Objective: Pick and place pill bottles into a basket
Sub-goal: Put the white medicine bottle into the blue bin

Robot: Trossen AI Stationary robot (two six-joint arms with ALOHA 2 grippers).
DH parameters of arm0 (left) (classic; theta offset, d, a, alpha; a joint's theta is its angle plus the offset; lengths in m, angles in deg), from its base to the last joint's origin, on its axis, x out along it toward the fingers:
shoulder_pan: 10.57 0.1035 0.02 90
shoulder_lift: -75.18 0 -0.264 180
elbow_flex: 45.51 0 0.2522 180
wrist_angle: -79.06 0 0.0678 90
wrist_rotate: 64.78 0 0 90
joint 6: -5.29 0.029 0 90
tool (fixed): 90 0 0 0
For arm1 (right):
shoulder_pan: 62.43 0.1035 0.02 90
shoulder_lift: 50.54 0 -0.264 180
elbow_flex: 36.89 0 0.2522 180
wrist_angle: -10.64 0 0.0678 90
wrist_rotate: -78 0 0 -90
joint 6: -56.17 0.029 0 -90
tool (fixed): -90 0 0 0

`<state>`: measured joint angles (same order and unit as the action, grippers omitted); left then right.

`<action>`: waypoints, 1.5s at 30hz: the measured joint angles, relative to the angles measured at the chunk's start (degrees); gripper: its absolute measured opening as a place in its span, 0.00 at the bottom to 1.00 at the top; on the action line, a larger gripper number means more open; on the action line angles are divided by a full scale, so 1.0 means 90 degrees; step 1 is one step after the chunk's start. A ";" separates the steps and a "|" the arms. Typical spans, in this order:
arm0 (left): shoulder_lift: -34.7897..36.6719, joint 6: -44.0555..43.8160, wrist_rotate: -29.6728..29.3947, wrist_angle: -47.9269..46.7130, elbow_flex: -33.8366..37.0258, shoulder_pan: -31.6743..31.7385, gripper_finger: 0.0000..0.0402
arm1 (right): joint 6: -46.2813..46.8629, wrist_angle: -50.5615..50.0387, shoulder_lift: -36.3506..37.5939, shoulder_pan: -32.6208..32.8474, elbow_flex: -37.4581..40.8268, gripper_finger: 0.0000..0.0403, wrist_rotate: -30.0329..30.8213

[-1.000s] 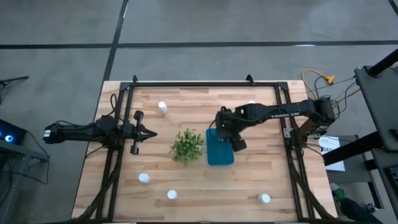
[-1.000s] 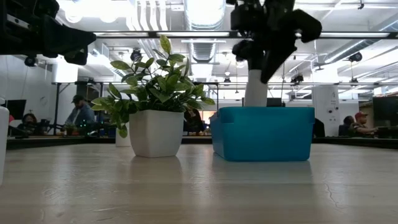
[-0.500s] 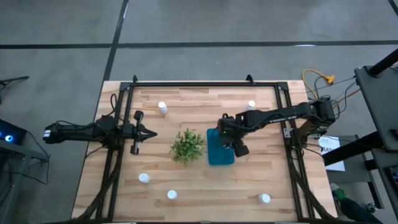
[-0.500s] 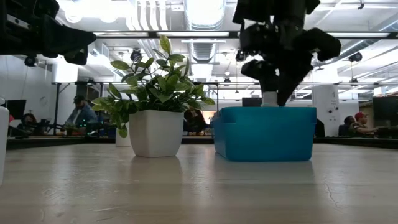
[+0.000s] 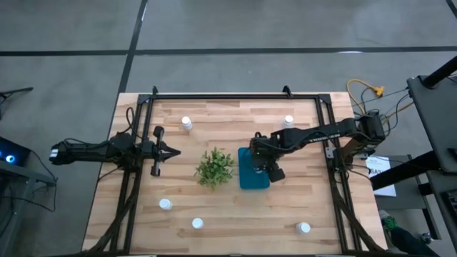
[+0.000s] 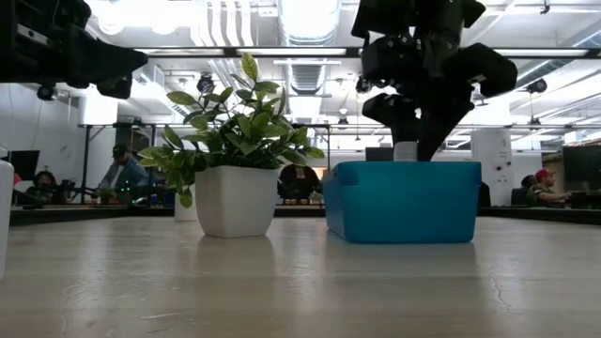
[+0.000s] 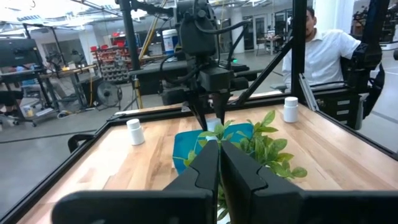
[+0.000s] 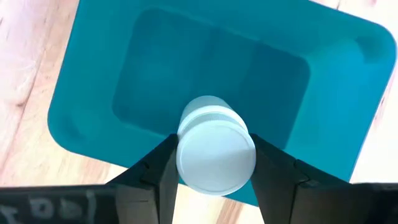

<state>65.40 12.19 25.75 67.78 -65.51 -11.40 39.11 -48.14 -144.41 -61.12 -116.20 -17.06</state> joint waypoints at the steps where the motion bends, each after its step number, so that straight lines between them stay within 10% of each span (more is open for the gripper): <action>1: -0.0003 0.0000 0.0000 -0.0002 0.0000 0.0000 0.00 | 0.0013 0.0004 0.0000 0.0006 -0.0010 0.37 -0.0001; 45: -0.0024 -0.0005 -0.0012 0.0000 0.0000 0.0001 0.00 | -0.0104 -0.0541 0.0002 0.0089 -0.0387 0.49 -0.0100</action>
<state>65.18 12.14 25.64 67.78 -65.51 -11.39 38.17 -53.01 -144.39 -60.32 -119.68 -17.96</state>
